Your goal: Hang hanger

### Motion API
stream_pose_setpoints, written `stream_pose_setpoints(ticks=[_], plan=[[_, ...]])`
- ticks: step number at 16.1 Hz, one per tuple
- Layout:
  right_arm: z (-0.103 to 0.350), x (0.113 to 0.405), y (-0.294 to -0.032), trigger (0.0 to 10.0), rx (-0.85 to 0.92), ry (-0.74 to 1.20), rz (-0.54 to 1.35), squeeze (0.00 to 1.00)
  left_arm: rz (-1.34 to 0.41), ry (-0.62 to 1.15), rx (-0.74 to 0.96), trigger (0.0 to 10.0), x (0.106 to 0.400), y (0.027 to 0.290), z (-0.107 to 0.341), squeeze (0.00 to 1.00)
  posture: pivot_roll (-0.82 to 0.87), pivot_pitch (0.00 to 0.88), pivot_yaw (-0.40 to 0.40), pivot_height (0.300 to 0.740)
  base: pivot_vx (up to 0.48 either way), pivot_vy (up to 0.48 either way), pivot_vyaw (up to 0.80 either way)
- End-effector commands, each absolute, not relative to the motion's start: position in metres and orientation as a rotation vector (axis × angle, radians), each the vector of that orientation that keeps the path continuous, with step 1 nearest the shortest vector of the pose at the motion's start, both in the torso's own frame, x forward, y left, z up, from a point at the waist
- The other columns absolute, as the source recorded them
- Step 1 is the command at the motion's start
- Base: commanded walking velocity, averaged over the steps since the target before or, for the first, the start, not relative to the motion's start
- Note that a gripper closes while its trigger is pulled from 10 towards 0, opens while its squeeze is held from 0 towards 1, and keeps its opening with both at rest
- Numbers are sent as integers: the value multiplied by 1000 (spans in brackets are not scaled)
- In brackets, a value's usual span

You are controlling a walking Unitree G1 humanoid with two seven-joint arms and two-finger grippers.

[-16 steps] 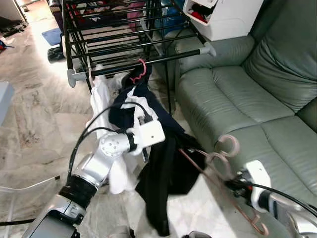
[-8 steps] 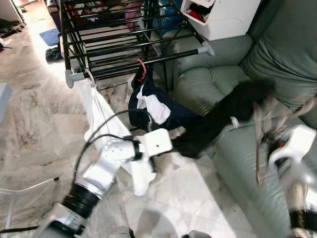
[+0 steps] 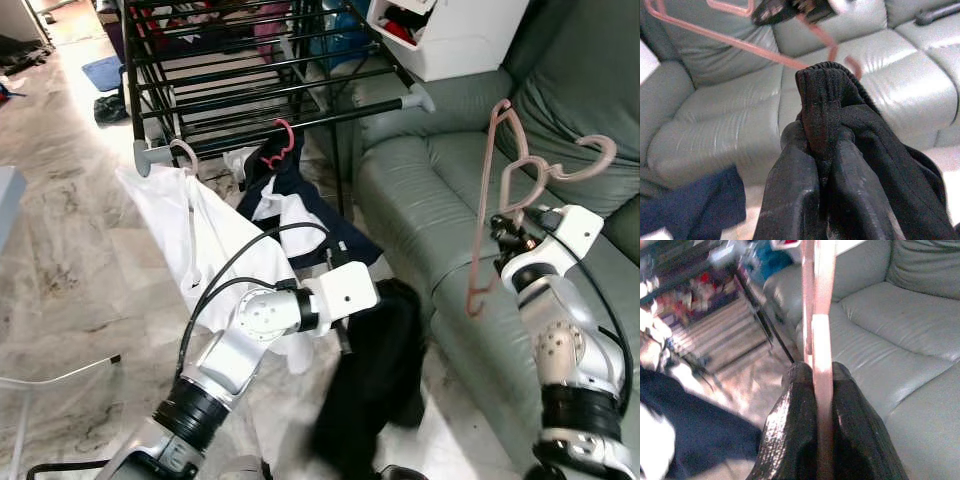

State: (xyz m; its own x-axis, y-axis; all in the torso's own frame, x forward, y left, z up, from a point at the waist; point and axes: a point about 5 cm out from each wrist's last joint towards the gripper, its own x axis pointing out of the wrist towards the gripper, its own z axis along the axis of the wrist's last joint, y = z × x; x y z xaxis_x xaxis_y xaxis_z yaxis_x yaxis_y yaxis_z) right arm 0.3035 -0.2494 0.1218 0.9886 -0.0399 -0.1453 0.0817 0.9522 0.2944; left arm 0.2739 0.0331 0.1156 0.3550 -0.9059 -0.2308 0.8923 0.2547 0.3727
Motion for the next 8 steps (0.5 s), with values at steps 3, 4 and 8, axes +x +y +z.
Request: stream_pose_setpoints(ticks=[3, 4, 8], plan=[[105, 273, -247, 10000, -84, 316, 313, 0, -1213, -11, 568, 10000, 291, 57, 120, 0, -77, 0, 30, 740, 0, 0, 0], [104, 261, -251, 10000, -156, 363, 417, 0, -1254, 23, 659, 10000, 292, 68, 114, 0, -80, 0, 34, 740, 0, 0, 0], [118, 236, -269, 10000, -271, 497, 708, 0, -1345, 286, 931, 10000, 298, 119, 86, 0, -74, 0, 51, 740, 0, 0, 0]])
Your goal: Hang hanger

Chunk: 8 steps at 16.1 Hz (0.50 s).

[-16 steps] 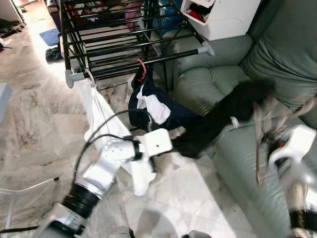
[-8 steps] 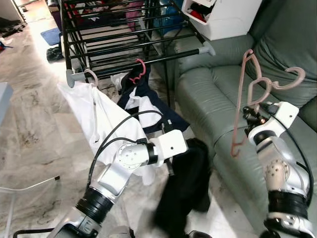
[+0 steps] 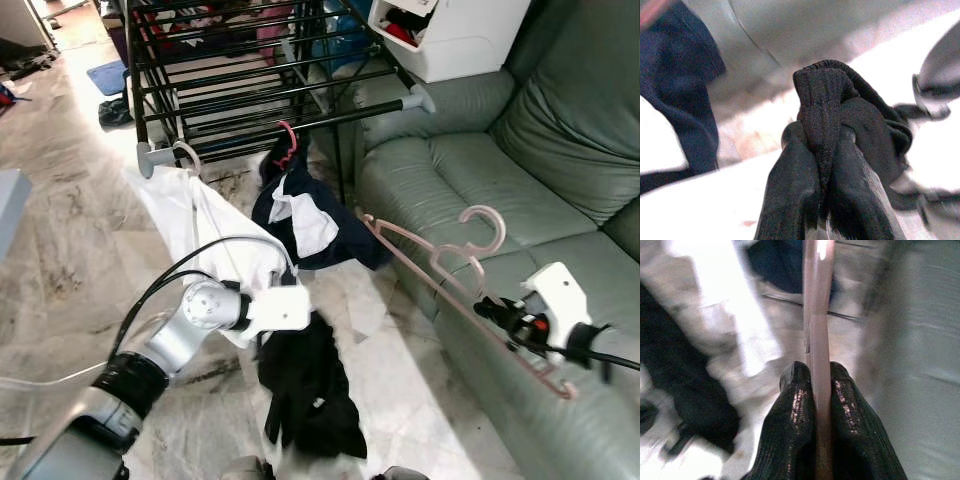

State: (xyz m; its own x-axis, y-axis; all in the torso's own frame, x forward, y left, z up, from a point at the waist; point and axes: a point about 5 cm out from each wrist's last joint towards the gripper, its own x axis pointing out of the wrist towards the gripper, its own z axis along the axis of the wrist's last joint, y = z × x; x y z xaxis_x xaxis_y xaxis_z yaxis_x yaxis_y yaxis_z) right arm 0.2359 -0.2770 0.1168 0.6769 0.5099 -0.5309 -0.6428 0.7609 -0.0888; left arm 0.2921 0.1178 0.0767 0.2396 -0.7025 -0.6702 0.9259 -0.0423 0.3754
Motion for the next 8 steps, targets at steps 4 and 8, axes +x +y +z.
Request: stream_pose_setpoints(ticks=[4, 8], plan=[[122, 217, -264, 10000, -267, 610, 947, 0, -1327, 368, 949, 10000, 298, 136, 72, 0, -70, 0, 46, 740, 0, 0, 0], [119, 205, -255, 10000, -275, 680, 1091, 0, -1319, 426, 978, 10000, 298, 143, 61, 0, -68, 0, 33, 740, 0, 0, 0]])
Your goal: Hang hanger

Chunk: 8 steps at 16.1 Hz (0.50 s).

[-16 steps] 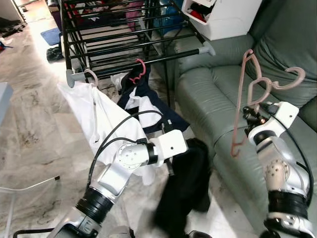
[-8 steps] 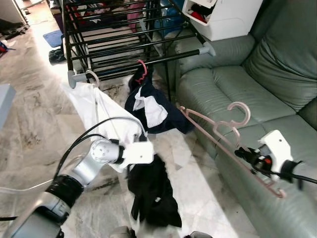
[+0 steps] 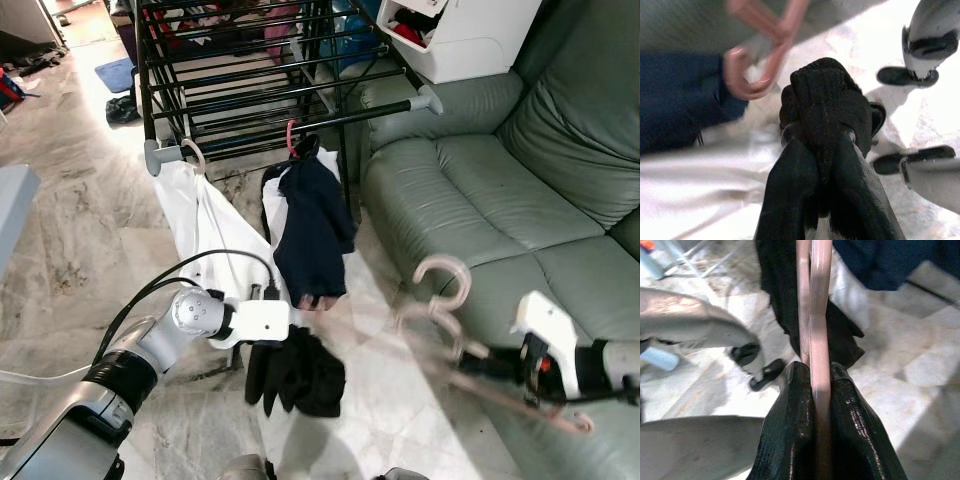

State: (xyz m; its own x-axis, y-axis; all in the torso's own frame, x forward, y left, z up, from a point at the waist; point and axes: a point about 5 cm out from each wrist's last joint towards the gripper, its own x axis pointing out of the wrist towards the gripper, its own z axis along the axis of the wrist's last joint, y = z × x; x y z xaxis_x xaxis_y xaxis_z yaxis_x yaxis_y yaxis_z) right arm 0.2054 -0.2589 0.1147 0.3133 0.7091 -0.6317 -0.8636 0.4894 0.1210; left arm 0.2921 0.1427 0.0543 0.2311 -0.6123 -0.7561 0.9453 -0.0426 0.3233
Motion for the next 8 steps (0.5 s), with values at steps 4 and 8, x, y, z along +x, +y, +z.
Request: stream_pose_setpoints(ticks=[4, 8], plan=[[119, 199, -258, 10000, -285, 721, 1122, 0, -1158, 472, 1053, 10000, 311, 154, 56, 0, -76, 0, 36, 740, 0, 0, 0], [118, 193, -262, 10000, -303, 762, 1149, 0, -1153, 472, 1031, 10000, 313, 153, 55, 0, -80, 0, 39, 740, 0, 0, 0]])
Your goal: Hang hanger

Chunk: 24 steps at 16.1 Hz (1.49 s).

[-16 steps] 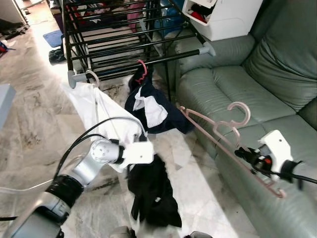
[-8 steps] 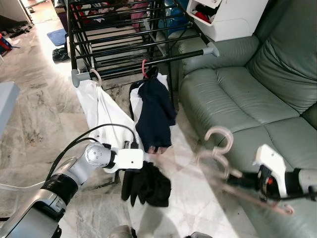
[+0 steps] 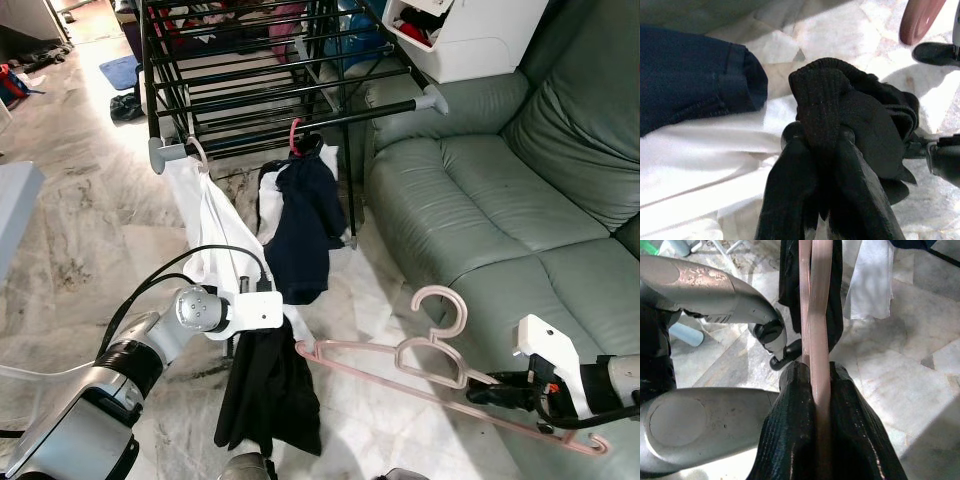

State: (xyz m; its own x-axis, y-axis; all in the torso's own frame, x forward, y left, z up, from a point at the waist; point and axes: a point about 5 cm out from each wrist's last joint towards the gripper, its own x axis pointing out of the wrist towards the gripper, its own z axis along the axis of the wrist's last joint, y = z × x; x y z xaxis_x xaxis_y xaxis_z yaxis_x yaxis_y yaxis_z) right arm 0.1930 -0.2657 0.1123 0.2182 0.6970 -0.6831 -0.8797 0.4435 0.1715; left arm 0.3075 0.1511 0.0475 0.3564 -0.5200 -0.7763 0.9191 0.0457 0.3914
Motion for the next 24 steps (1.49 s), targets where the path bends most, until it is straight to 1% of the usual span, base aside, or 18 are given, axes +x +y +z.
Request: stream_pose_setpoints(ticks=[1, 5, 6, 7, 9, 12, 14, 16, 21, 24], plan=[[117, 193, -262, 10000, -302, 765, 1153, 0, -1156, 469, 1025, 10000, 313, 152, 55, 0, -80, 0, 39, 740, 0, 0, 0], [104, 196, -258, 10000, -299, 772, 1139, 0, -1190, 406, 958, 10000, 314, 139, 65, 0, -77, 0, 39, 740, 0, 0, 0], [98, 198, -255, 10000, -288, 769, 1120, 0, -1211, 372, 931, 10000, 313, 131, 71, 0, -72, 0, 39, 740, 0, 0, 0], [94, 198, -255, 10000, -312, 781, 1113, 0, -1232, 357, 924, 10000, 311, 128, 73, 0, -69, 0, 39, 740, 0, 0, 0], [92, 197, -256, 10000, -332, 789, 1111, 0, -1251, 356, 922, 10000, 308, 129, 73, 0, -69, 0, 39, 740, 0, 0, 0], [97, 198, -262, 10000, -355, 795, 1104, 0, -1232, 388, 950, 10000, 306, 139, 67, 0, -69, 0, 40, 740, 0, 0, 0], [99, 200, -268, 10000, -386, 801, 1085, 0, -1223, 402, 941, 10000, 305, 140, 66, 0, -69, 0, 40, 740, 0, 0, 0], [100, 200, -269, 10000, -401, 805, 1087, 0, -1223, 407, 941, 10000, 304, 141, 64, 0, -76, 0, 41, 740, 0, 0, 0], [93, 203, -264, 10000, -400, 797, 1086, 0, -1235, 396, 922, 10000, 302, 138, 66, 0, -74, 0, 40, 740, 0, 0, 0], [100, 209, -258, 10000, -371, 746, 1093, 0, -1229, 401, 937, 10000, 301, 138, 63, 0, -68, 0, 39, 740, 0, 0, 0]])
